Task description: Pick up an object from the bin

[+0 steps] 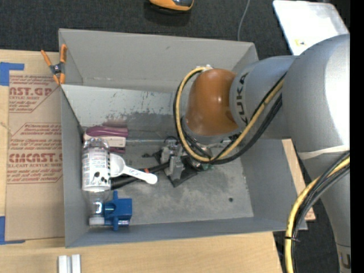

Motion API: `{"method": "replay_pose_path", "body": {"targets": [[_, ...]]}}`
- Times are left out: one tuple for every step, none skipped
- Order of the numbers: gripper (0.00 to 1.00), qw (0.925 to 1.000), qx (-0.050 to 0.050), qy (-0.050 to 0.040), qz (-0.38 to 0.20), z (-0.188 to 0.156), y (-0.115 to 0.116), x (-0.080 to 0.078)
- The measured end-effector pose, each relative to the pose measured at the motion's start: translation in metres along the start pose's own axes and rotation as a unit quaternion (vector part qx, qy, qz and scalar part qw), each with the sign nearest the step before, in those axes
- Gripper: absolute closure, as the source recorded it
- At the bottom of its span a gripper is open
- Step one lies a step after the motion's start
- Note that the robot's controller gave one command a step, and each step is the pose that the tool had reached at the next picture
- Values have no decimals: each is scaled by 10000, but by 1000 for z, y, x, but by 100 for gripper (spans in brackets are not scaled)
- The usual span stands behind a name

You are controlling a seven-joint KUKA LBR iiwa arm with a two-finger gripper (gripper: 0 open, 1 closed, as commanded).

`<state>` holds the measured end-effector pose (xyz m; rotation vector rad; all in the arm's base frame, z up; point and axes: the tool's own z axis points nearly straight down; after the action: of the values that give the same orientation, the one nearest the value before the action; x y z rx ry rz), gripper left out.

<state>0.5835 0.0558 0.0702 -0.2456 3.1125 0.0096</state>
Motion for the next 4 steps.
{"method": "replay_pose_path", "body": {"targets": [[100,9997,-10,-1,248,0,2,-10],[100,9997,-10,-1,250,0,2,-10],[100,9932,-17,-10,-1166,-33,54,-18],[100,9932,-18,-10,-1166,-33,54,-18]]}}
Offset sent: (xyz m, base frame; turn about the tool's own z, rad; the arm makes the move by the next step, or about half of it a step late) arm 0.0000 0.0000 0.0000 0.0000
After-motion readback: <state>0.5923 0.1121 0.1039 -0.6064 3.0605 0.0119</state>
